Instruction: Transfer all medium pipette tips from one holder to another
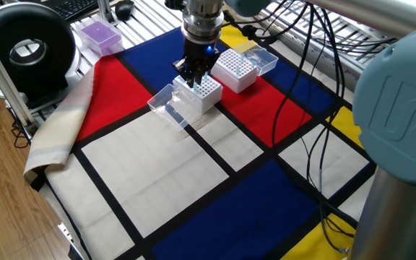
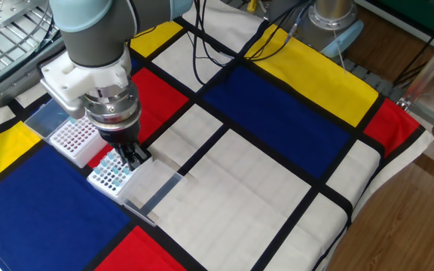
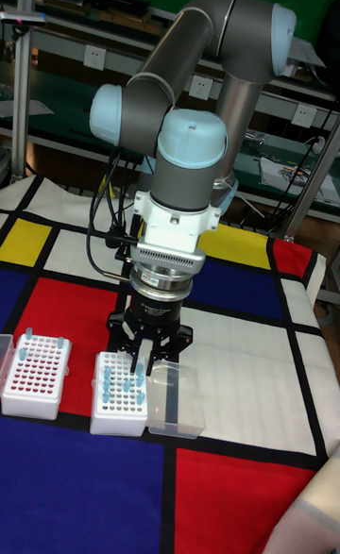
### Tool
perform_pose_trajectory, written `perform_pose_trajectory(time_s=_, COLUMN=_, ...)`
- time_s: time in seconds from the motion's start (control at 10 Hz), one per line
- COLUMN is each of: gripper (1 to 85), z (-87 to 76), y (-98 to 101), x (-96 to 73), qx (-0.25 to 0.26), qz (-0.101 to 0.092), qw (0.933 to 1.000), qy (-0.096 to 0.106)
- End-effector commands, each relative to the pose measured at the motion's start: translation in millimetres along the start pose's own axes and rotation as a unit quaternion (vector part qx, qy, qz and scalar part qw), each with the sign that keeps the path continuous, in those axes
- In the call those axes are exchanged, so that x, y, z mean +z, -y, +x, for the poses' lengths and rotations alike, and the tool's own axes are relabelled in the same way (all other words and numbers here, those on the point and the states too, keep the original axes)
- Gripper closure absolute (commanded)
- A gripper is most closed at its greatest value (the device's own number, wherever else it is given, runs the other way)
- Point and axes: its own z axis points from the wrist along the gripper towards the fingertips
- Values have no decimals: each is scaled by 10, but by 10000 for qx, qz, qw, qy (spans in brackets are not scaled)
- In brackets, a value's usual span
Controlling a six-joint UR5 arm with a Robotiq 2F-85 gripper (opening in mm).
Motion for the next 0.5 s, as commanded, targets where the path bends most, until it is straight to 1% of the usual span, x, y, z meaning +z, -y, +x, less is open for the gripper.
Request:
perform_pose_trajectory(time_s=0.0, gripper=627, z=3, y=6, x=4, qx=62, qz=-24, qw=10000, qy=-4)
perform_pose_trajectory(time_s=0.4, gripper=657, z=9, y=17, x=11, qx=98, qz=8, qw=10000, qy=-16)
